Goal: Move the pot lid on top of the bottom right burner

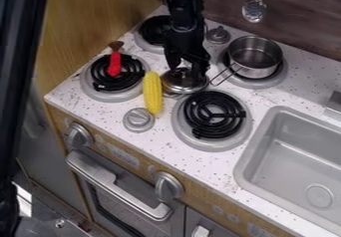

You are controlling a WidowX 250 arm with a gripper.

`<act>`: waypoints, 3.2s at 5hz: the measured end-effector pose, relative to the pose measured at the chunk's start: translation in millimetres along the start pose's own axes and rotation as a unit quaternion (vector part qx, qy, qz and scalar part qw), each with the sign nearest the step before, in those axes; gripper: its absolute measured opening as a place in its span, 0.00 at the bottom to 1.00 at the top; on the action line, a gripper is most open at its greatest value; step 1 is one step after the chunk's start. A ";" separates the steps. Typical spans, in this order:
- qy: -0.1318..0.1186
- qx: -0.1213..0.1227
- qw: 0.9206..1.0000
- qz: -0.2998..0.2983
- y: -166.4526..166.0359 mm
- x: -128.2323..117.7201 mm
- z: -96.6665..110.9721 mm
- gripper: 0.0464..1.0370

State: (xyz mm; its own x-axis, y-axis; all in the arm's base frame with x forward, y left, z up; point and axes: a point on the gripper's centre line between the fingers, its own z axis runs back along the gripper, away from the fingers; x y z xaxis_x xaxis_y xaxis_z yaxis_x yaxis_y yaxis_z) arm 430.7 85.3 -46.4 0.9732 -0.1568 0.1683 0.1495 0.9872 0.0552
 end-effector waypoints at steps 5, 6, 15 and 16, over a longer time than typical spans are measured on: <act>0.002 -0.003 1.000 -0.003 1.8 -1.8 1.0 0.22; -0.035 0.000 0.999 -0.010 -0.2 2.8 30.0 0.22; -0.032 0.010 0.996 -0.081 -92.2 -36.3 15.6 0.22; -0.031 0.006 0.996 -0.082 -94.6 -36.6 15.1 0.28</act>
State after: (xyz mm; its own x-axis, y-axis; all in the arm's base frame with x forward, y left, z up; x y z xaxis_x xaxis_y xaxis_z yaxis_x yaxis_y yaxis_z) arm 378.3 -2.7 -42.9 0.9232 -0.3174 0.2167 0.3027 0.9479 0.0990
